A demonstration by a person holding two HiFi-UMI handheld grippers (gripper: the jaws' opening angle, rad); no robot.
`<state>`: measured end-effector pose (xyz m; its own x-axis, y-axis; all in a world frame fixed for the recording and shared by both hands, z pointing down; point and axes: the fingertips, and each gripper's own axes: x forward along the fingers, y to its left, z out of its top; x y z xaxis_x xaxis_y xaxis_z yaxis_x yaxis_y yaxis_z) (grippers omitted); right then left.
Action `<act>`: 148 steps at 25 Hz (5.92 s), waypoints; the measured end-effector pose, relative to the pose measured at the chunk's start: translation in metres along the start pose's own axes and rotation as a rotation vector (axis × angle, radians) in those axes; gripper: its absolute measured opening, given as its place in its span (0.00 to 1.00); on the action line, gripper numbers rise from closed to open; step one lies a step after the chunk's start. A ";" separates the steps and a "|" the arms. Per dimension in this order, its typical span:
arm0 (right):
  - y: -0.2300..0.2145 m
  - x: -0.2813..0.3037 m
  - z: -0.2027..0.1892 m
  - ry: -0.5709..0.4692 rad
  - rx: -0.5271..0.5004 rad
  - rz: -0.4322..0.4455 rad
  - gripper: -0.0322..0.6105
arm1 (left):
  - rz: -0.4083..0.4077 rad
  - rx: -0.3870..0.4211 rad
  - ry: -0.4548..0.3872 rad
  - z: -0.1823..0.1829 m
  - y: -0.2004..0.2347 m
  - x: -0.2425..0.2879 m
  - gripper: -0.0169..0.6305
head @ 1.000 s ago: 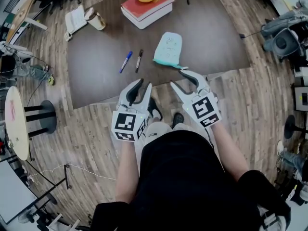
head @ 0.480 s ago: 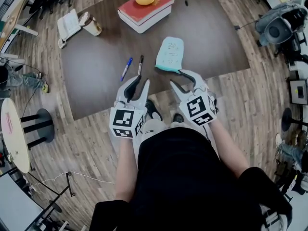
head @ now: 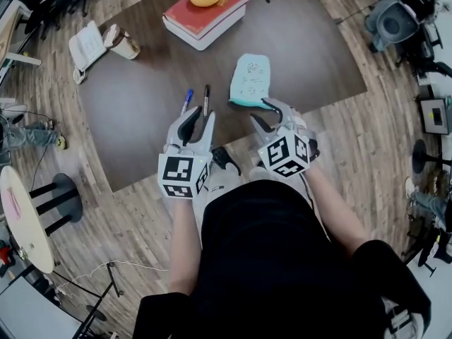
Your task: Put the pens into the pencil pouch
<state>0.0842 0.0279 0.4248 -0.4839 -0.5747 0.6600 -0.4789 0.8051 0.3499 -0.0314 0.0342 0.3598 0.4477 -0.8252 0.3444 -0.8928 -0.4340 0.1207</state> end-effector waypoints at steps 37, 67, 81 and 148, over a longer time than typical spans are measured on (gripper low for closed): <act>0.025 0.110 -0.066 0.288 -0.225 -0.230 0.37 | -0.076 -0.026 0.124 -0.059 0.044 0.018 0.18; 0.009 0.115 -0.073 0.297 -0.215 -0.308 0.34 | -0.095 -0.007 0.149 -0.065 0.034 0.011 0.18; 0.006 0.107 -0.063 0.280 -0.217 -0.281 0.15 | -0.069 -0.018 0.124 -0.057 0.038 0.002 0.18; -0.153 0.131 0.067 0.015 -0.120 -0.047 0.09 | 0.120 -0.138 0.279 -0.111 0.078 0.093 0.18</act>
<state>0.0451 -0.1805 0.4126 -0.4514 -0.6108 0.6504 -0.4096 0.7895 0.4571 -0.0655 -0.0363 0.5043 0.3250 -0.7283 0.6033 -0.9452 -0.2709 0.1822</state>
